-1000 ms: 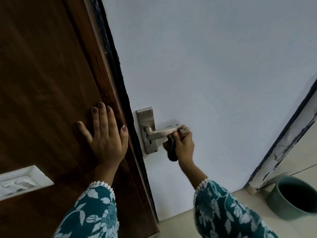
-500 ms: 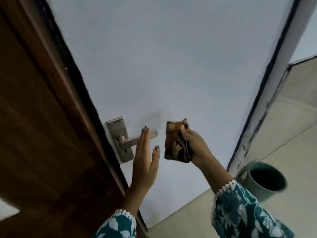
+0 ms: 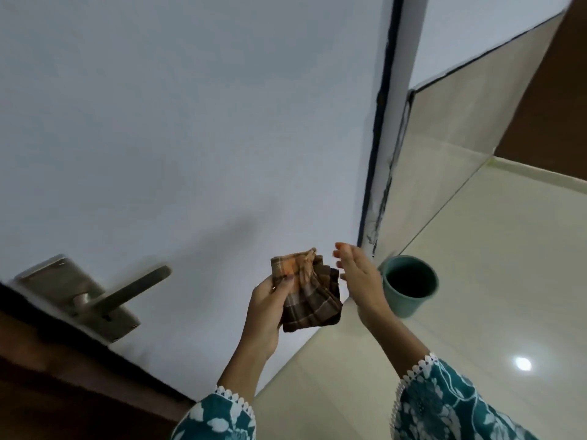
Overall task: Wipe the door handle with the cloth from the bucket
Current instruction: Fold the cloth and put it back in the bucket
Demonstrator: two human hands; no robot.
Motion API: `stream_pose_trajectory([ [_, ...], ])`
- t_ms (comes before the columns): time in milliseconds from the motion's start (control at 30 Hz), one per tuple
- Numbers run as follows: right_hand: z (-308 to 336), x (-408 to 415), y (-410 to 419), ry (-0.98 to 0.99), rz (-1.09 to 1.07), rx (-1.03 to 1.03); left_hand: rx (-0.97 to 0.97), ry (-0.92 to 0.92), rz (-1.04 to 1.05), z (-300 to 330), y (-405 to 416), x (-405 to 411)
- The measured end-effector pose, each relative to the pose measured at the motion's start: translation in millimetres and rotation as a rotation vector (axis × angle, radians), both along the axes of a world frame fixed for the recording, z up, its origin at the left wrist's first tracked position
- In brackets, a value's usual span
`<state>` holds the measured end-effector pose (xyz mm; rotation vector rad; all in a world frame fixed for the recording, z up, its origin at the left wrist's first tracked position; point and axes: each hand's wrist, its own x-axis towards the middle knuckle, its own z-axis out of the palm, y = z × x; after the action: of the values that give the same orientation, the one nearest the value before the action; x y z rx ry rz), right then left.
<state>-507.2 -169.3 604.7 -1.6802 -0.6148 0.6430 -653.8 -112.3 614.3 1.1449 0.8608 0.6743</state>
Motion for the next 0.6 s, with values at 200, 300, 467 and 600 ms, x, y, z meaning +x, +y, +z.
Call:
stream_pose_trajectory([
  [200, -18.3, 97.8, -61.2, -0.128, 0.23, -0.17, -0.132, -0.081, -0.048, -17.2, -41.6, 120.8],
  [300, -34.0, 161.5, -88.1, 0.214, 0.25, -0.148, -0.202, -0.128, -0.063, -32.9, -60.1, 181.5],
  [467, -57.5, 241.2, -109.3, 0.278, 0.17, -0.211, -0.275, -0.061, -0.099, -65.3, -75.2, 255.1],
  [600, -91.2, 308.5, -106.1, 0.368, 0.111, -0.28, -0.307, 0.091, -0.09, -94.1, -65.4, 301.7],
])
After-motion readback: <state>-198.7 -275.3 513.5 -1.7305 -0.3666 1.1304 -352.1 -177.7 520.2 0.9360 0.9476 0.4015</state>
